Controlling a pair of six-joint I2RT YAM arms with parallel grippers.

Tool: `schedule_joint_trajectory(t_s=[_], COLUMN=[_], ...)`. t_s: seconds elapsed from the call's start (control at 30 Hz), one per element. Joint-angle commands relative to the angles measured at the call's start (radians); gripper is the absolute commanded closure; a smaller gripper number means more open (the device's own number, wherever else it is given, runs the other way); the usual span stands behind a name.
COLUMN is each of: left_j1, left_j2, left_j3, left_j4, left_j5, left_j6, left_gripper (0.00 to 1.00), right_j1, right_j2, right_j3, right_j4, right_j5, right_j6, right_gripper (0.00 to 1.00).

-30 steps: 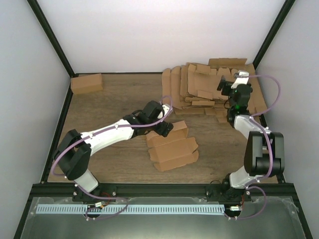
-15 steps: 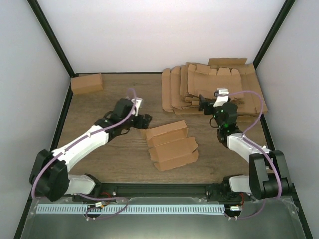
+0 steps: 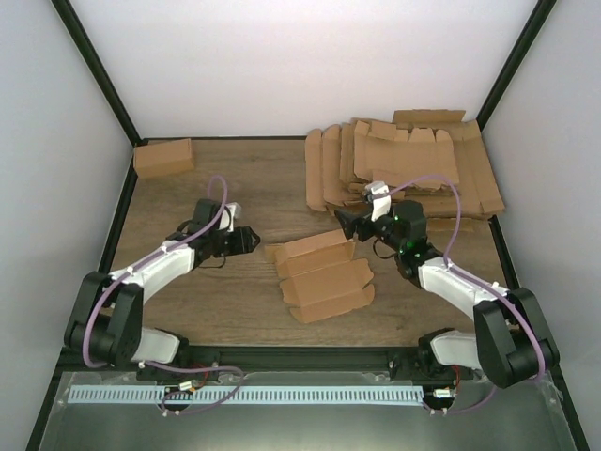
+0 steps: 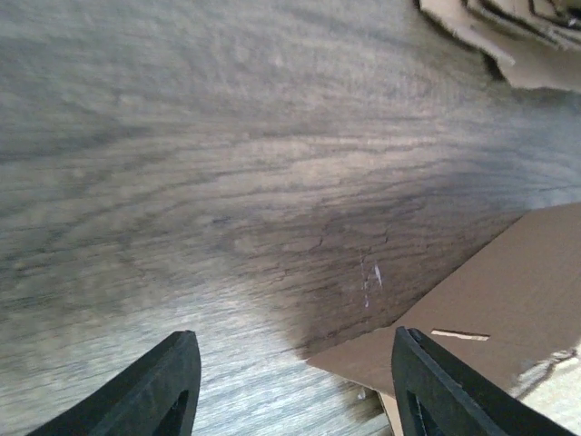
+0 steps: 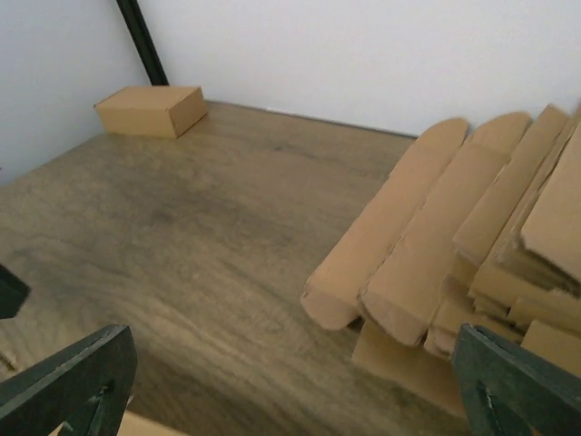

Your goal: Fold the paper box

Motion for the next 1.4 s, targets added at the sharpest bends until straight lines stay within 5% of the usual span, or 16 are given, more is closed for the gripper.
schedule_joint_trajectory(t_s=[0.0,0.23,0.6,0.93,1.2,1.37], left_j1=[-0.007,-0.019,-0.056,-0.079,-0.118,-0.120], left_j2=[0.069,0.080,0.080,-0.067,-0.235,-0.185], left_j3=[-0.038,-0.098,-0.130,-0.290,-0.412,-0.432], left_j4=[0.078,0.152,0.221,0.295,0.550,0.756], left_j5=[0.106,0.118,0.155,0.125,0.192,0.240], left_j6=[-0.012,-0.023,-0.054,-0.383,-0.640,-0.721], left_gripper=[0.43,0.46,0.58,0.61,0.50,0.27], right_j1=[0.002,0.012,0.017,0.017,0.017,0.017], right_j2=[-0.043,-0.132,-0.003,0.067,0.105,0.114], right_j3=[-0.006,-0.068,0.086,0.112,0.110,0.098], right_j4=[-0.134,-0.250,-0.423,-0.420,-0.402,-0.383], right_j5=[-0.101,-0.129,-0.083,-0.100,-0.146,-0.166], right_j6=[0.038,0.060,0.157,0.231,0.257,0.270], right_gripper=[0.03,0.03,0.04,0.07,0.07,0.07])
